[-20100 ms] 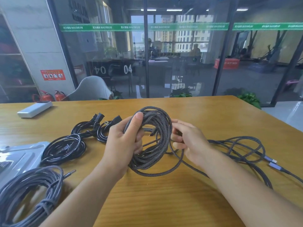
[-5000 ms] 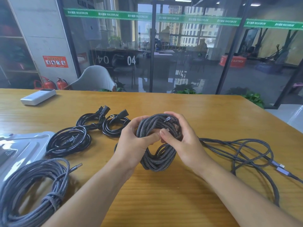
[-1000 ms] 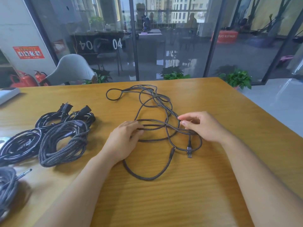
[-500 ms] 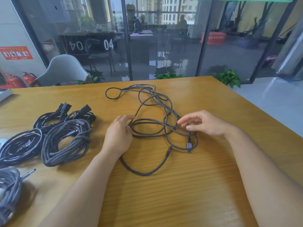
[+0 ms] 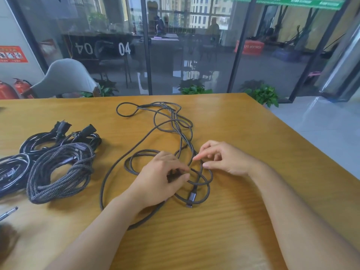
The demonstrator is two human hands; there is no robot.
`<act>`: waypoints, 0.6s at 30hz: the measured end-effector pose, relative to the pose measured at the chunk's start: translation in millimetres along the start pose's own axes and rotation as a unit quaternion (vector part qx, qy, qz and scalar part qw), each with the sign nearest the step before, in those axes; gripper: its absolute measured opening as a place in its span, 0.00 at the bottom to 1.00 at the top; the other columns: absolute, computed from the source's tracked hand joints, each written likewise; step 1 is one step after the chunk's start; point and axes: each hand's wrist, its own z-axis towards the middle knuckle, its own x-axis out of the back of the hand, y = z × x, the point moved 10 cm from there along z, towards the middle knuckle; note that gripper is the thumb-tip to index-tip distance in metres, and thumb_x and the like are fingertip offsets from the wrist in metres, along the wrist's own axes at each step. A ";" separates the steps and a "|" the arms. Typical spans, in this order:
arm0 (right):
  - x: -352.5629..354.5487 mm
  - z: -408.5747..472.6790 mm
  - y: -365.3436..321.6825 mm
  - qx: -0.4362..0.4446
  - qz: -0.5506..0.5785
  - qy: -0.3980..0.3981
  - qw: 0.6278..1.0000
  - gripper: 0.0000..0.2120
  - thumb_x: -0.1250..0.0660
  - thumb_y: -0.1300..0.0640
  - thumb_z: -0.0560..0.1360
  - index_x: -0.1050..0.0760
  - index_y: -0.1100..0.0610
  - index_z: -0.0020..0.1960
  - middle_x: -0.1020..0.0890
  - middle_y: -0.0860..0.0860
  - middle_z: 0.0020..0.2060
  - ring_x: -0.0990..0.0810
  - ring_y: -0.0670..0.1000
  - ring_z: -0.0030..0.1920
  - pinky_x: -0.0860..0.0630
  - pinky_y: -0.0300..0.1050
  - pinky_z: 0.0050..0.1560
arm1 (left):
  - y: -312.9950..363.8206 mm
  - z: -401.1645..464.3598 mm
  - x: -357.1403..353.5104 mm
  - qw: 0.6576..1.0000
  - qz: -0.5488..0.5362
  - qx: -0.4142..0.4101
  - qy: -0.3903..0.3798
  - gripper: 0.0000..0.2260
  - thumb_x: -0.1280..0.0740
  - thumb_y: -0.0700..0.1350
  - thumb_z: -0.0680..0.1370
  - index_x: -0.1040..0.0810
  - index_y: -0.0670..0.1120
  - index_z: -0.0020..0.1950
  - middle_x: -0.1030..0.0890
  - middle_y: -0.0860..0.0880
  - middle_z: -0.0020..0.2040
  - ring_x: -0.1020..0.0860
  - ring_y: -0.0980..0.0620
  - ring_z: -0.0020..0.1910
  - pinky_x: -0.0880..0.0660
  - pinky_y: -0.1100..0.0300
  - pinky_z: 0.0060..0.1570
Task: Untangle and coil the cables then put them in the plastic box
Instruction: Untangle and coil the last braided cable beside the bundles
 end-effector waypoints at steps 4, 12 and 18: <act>-4.7 0.1 -4.7 -0.002 -0.090 -0.015 0.996 0.07 0.28 0.52 0.81 0.15 0.40 0.50 0.26 0.39 0.51 0.27 0.37 0.45 0.31 0.33 0.48 | -3.7 0.3 4.8 0.999 -0.007 0.041 0.017 0.13 0.37 0.60 0.81 0.15 0.57 0.52 0.21 0.60 0.43 0.25 0.60 0.55 0.21 0.52 0.51; 23.4 -2.1 -3.6 -0.010 -0.063 0.146 0.987 0.08 0.42 0.53 0.87 0.24 0.47 0.55 0.21 0.45 0.45 0.20 0.45 0.42 0.19 0.43 0.46 | -23.5 -3.1 23.3 0.993 0.006 0.110 0.032 0.11 0.29 0.52 0.79 0.20 0.59 0.61 0.20 0.58 0.35 0.24 0.61 0.56 0.20 0.50 0.54; 52.9 -8.4 14.7 -0.044 -0.034 0.242 0.969 0.12 0.45 0.56 0.88 0.23 0.49 0.55 0.20 0.45 0.45 0.22 0.42 0.36 0.23 0.35 0.37 | -23.2 -4.0 24.7 0.994 0.053 0.099 0.000 0.21 0.27 0.47 0.74 0.22 0.62 0.65 0.19 0.62 0.41 0.27 0.62 0.55 0.26 0.54 0.59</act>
